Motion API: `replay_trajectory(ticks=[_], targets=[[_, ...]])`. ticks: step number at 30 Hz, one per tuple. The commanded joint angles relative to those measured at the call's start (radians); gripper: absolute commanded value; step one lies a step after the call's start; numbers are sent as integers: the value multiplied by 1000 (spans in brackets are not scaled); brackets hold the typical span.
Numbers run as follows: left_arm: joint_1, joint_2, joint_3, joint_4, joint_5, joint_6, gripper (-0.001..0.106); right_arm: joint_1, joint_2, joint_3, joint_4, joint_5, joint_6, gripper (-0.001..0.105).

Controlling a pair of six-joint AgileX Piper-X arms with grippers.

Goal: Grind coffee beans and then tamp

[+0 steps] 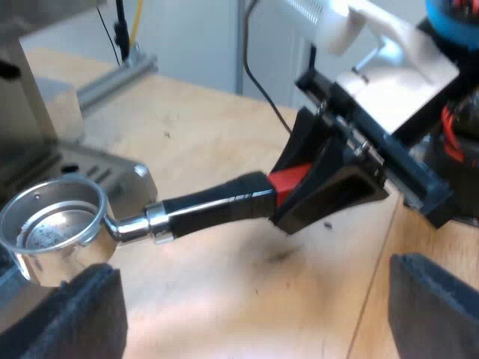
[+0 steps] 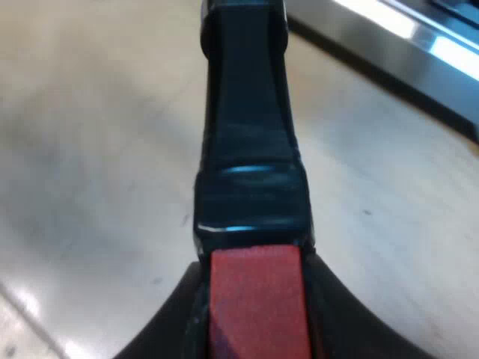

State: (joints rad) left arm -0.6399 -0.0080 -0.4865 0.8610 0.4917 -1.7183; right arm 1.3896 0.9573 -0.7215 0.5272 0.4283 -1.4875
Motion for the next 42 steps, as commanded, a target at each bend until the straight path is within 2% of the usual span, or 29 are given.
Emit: replay_trajectory(ticks=[1,2,9,10,17,21,25,26,30,34,35,37,42], targets=[[-3,-52,-8,30,-19,-4,73,-2,-17,-10,-20,-5,-51,0],[-3,-52,-8,30,-21,-4,73,-2,-23,1,-20,-19,-69,0],[-3,-52,-8,34,-21,-4,73,-2,-33,38,-20,-29,-73,0],[-3,-52,-8,34,-21,-4,73,-2,-34,76,-20,-29,-89,0],[-3,-52,-8,34,-21,-4,73,-48,-34,160,-35,-38,-95,0],[-3,-52,-8,34,-21,-4,73,-101,-34,207,-119,-97,-111,0],[-3,-52,-8,34,-21,-4,73,-120,-34,230,-162,-105,-114,0],[-3,-52,-8,37,-24,-4,73,-162,-34,320,-287,-119,-155,0],[-3,-52,-8,39,-26,-4,73,-183,-36,373,-356,-119,-155,0],[-3,-52,-8,39,-33,-4,73,-194,-36,404,-391,-117,-155,0],[-3,-52,-8,57,-73,-4,73,-200,-36,415,-400,-119,-155,0],[-3,-52,-8,63,-90,-4,73,-200,-37,426,-413,-119,-155,0],[-3,-52,-8,63,-93,-4,73,-200,-37,455,-479,-117,-155,0]])
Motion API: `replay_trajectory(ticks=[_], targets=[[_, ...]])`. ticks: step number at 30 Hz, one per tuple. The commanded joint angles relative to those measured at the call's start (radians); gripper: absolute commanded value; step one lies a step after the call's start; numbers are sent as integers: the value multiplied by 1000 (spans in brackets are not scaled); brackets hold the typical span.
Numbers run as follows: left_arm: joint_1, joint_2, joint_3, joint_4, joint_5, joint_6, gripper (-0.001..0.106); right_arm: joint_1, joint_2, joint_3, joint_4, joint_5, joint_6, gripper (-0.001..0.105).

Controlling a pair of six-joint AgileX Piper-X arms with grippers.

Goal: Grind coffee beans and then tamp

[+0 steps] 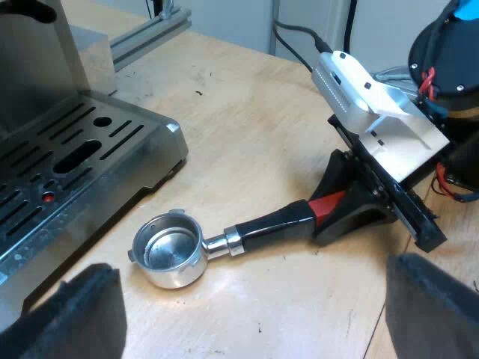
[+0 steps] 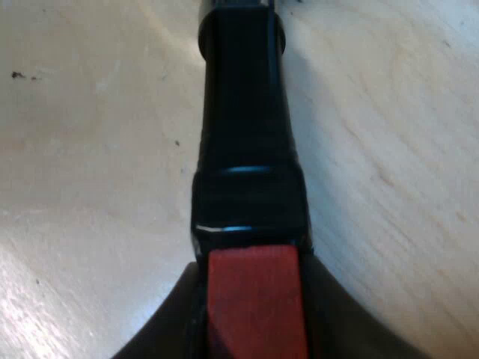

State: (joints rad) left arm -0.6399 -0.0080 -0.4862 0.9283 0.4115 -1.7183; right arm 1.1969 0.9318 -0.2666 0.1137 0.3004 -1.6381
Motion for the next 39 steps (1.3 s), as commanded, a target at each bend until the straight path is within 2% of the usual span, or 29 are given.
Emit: replay_trajectory(ticks=[1,8,12,13,15,18,20,23,31,32,33,36,39], targets=[[-3,-52,-8,-4,-12,-4,73,-7,-3,4,-73,15,-5,0],[-3,-52,-8,-4,-12,-4,73,-7,60,4,-114,1,-2,0],[-3,-52,-8,-4,-12,-4,73,-7,91,4,-114,-77,20,0],[-3,-52,-8,-4,-12,-4,73,-7,95,2,-114,-95,46,0],[-3,-52,-8,-4,-12,-4,73,-7,95,2,-114,-99,74,6],[-3,-52,-8,-4,-12,-4,73,-7,95,-8,-98,-99,96,29],[-3,-52,-8,-4,-12,-4,73,-7,95,-28,-51,-101,98,48],[-3,-52,-8,-4,-12,-4,73,-7,95,-58,25,-101,98,61],[-3,-52,-8,-4,-12,-4,73,-7,95,-100,131,-100,98,63],[-3,-52,-8,-4,-12,-4,73,-7,95,-116,159,-100,98,63],[-3,-52,-8,-4,-12,-4,73,-7,96,-174,249,-103,93,63],[-3,-52,-8,-4,-12,-4,73,-7,80,-229,317,-103,89,63],[-3,-52,-8,-4,-12,-4,73,-7,57,-275,391,-103,55,63]])
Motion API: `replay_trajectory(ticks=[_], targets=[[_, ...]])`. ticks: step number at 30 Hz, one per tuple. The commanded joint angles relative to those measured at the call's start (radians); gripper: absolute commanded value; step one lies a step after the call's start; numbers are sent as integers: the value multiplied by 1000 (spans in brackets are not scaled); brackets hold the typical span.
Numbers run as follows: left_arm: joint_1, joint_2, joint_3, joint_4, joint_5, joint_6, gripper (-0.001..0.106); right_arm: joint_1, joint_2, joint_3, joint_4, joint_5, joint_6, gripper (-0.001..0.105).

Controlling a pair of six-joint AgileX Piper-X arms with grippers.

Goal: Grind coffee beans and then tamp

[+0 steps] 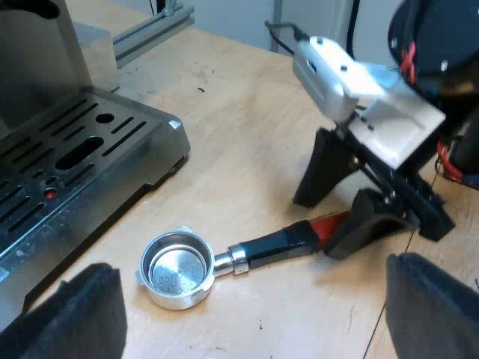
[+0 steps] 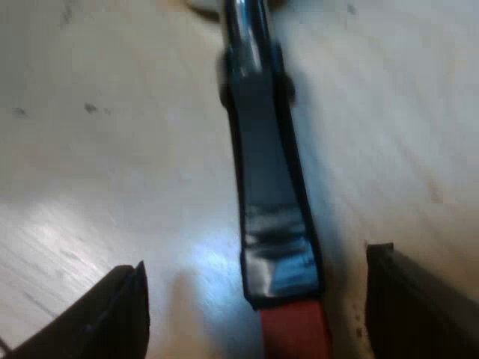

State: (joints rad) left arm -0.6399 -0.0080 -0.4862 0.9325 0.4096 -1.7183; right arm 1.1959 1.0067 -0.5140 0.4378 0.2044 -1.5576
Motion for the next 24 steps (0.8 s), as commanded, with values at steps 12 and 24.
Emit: replay_trajectory(ticks=[12,24], targets=[[-3,-52,-8,-10,-11,-4,73,-4,-214,-164,183,-7,-83,63],[-3,-52,-8,-10,-83,-14,73,-4,-344,-169,-75,-7,-197,63]])
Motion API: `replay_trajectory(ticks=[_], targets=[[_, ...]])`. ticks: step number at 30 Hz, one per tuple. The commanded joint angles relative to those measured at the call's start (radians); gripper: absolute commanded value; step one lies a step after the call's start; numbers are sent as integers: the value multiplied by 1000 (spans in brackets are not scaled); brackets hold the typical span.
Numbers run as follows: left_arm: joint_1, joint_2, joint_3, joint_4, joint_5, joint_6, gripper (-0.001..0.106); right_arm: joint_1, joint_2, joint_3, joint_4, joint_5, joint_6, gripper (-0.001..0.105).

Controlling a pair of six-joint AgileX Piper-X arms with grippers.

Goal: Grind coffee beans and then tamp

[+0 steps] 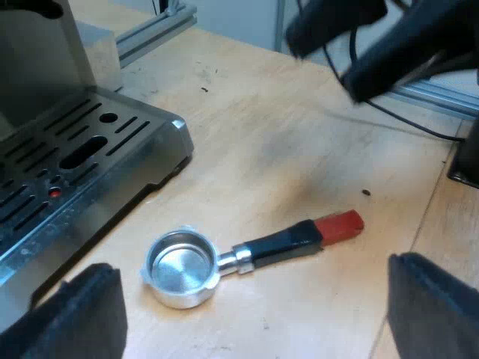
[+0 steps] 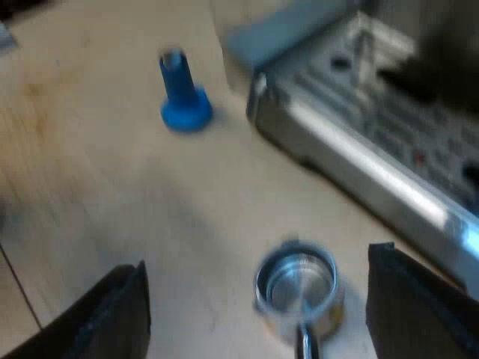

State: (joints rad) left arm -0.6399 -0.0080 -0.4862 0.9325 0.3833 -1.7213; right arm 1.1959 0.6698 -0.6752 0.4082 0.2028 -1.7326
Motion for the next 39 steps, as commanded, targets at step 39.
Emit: replay_trajectory(ticks=[39], targets=[[364,398,-155,68,-349,-154,73,-4,-7,-8,-61,-82,-59,70]])
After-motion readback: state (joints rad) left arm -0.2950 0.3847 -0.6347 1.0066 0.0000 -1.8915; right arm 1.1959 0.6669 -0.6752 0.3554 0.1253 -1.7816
